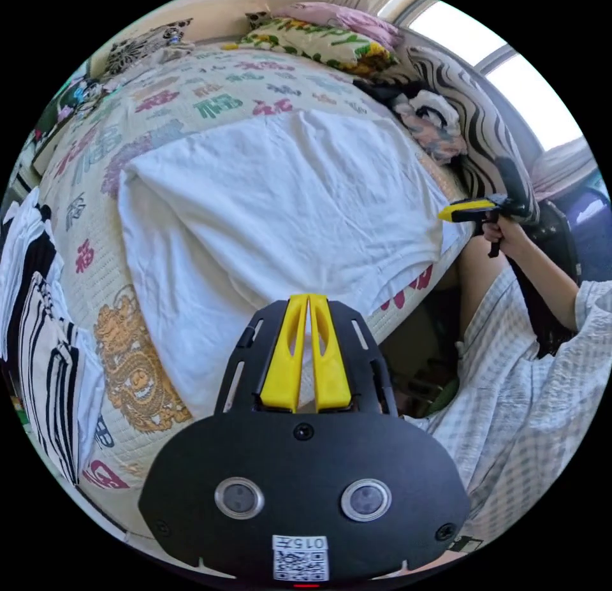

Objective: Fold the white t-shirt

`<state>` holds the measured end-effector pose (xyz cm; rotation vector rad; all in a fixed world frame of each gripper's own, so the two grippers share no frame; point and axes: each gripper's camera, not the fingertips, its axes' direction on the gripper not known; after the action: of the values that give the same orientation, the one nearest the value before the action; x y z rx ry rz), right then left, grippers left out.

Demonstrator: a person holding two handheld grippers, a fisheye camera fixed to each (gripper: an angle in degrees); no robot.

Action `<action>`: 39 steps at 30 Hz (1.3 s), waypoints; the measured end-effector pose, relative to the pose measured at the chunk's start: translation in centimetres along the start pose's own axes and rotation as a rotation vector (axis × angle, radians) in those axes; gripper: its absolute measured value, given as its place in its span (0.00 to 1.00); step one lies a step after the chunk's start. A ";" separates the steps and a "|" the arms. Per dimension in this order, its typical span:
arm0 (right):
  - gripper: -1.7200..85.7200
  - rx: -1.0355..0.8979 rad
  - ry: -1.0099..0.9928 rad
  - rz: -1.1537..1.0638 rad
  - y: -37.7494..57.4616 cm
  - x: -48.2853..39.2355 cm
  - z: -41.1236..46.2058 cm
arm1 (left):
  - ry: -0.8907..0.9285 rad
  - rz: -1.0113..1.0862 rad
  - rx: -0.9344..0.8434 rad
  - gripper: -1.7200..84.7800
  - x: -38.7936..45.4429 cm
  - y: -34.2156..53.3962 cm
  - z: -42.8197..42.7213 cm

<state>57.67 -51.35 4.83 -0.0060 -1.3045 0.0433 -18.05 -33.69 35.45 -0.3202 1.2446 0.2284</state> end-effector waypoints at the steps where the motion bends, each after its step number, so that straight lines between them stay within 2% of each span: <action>1: 0.03 0.059 0.021 0.037 -0.6 1.3 -1.3 | -0.001 -0.044 0.084 0.03 -1.6 0.0 -1.6; 4: 0.08 0.222 0.056 0.104 -2.9 4.5 -4.1 | -0.042 -0.202 0.282 0.09 -6.6 -0.8 -5.2; 7: 0.12 0.284 0.036 0.189 -6.7 8.0 -4.8 | -0.046 -0.331 0.362 0.13 -11.8 -2.8 -6.5; 11: 0.17 0.265 -0.023 0.301 -12.6 11.5 -3.1 | -0.032 -0.444 0.350 0.14 -16.6 -5.3 -5.2; 16: 0.15 0.140 -0.007 0.363 -17.4 13.0 0.1 | 0.051 -0.526 0.215 0.11 -20.6 -7.1 -1.5; 18: 0.11 0.120 0.044 0.365 -18.2 13.0 0.6 | 0.077 -0.499 0.189 0.06 -21.0 -7.2 -1.1; 20: 0.07 0.102 0.007 0.348 -18.8 13.2 1.0 | 0.081 -0.486 0.203 0.05 -21.5 -6.8 -1.3; 24: 0.06 0.130 0.004 0.362 -19.0 13.7 0.9 | 0.089 -0.497 0.256 0.04 -23.0 -5.3 -2.4; 30: 0.08 0.141 -0.015 0.365 -19.8 13.1 2.9 | 0.090 -0.482 0.244 0.06 -23.4 -4.9 -1.9; 35: 0.09 0.205 0.112 0.292 -19.8 9.3 1.3 | 0.090 -0.467 0.367 0.09 -21.0 -0.8 -5.9; 39: 0.09 0.180 0.167 0.141 -21.1 4.4 1.1 | 0.093 -0.507 0.219 0.11 -17.0 6.2 -6.9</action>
<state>58.36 -72.27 9.99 0.0507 -1.1283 0.2751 -31.54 -30.34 49.00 -0.4473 1.2260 -0.3589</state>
